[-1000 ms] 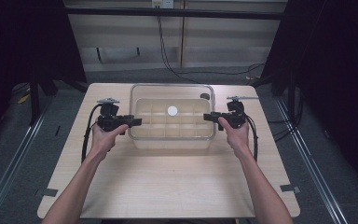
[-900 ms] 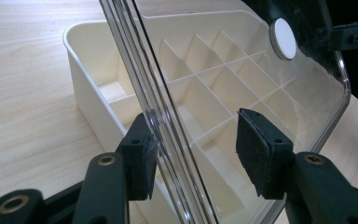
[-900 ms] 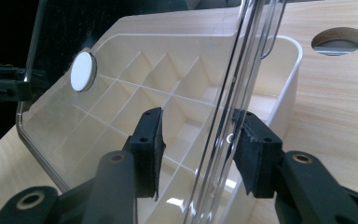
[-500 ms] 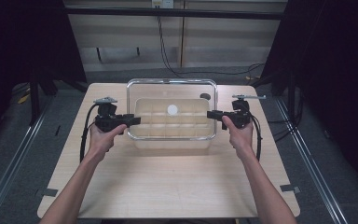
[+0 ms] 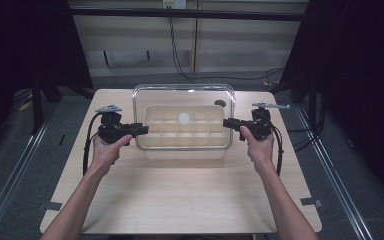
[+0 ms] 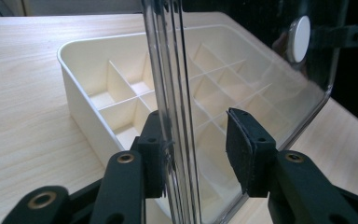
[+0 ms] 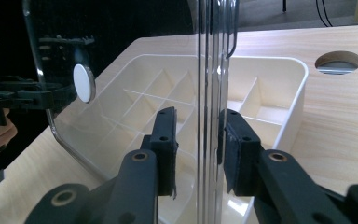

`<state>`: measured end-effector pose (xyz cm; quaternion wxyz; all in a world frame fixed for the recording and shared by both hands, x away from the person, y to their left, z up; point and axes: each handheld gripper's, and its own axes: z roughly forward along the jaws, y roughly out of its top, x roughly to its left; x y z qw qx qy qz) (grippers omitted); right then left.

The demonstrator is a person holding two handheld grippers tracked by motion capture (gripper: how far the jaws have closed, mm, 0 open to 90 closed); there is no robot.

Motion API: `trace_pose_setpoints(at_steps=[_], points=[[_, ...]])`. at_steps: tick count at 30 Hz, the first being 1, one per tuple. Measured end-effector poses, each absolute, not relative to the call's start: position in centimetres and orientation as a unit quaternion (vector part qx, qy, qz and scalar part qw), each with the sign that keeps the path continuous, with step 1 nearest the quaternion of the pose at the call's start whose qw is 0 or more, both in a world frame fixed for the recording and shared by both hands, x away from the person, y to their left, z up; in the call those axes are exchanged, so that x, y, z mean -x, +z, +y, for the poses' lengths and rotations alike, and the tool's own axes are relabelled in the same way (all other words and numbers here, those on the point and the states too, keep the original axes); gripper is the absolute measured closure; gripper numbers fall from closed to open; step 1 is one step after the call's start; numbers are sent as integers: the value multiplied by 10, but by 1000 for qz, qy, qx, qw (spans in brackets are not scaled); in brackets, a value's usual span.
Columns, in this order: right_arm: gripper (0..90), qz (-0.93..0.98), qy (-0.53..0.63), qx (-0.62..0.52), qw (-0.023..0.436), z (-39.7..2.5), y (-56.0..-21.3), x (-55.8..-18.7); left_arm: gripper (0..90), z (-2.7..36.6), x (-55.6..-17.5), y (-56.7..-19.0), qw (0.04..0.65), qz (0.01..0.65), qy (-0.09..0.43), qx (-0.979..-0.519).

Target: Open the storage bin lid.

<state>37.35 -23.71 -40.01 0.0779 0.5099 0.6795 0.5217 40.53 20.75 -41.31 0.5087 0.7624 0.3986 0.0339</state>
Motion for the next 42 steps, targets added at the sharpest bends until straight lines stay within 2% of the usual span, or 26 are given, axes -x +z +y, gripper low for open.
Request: trace_pose_setpoints(at_steps=[21,42], points=[[700,674,538,-501,72,-237,-401,-357,602,210,-388,-407,508,391,46,-767],[704,679,537,-495,72,-241,-402,-336,608,207,-374,-409,503,381,38,-775]])
